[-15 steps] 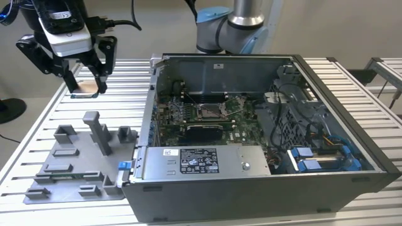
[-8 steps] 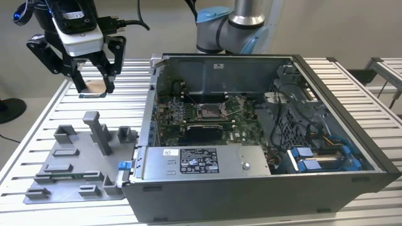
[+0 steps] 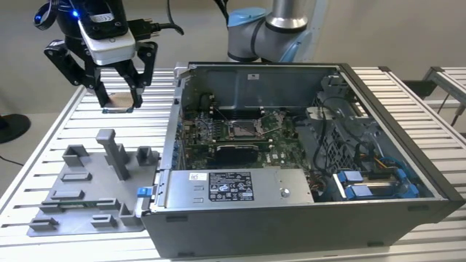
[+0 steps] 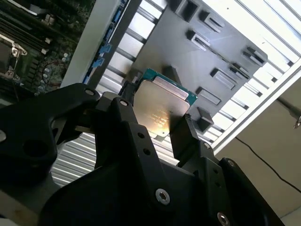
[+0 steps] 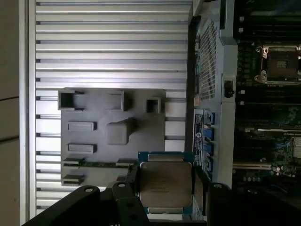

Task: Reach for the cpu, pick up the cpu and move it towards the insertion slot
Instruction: 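Pick up the cpu and move it towards the insertion slot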

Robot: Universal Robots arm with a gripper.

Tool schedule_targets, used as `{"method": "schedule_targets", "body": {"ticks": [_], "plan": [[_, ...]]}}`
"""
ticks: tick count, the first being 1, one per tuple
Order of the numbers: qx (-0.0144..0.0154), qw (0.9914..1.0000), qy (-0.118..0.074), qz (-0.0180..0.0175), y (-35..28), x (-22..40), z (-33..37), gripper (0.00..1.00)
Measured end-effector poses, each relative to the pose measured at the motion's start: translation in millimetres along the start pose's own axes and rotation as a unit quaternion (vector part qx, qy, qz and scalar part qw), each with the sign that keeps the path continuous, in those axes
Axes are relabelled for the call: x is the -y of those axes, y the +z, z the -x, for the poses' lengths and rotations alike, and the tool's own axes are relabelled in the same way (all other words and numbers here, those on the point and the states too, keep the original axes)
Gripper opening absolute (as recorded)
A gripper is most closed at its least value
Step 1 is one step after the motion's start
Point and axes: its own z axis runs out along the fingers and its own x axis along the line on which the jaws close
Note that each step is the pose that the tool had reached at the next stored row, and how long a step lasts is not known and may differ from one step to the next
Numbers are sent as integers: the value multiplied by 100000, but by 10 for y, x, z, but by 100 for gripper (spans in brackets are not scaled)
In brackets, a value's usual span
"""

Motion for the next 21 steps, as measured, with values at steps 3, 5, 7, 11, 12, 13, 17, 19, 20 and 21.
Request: {"method": "schedule_targets", "body": {"ticks": [3,5,7,11,12,13,17,19,20,21], "plan": [[-2,100000,0,-1,-1,0,55,0],[-3,100000,1,-3,-2,0,91,0],[-2,100000,1,-2,-3,0,127,0],[-5,100000,1,-4,-4,-1,198,0],[-1,100000,1,0,-4,-1,214,0],[0,100000,1,0,-4,-1,231,0],[-2,100000,2,-2,-6,-1,299,0],[-2,100000,-1,-2,-6,-1,334,0],[-3,100000,0,-4,-7,-1,351,0],[-2,100000,0,-2,-7,-2,368,0]]}}
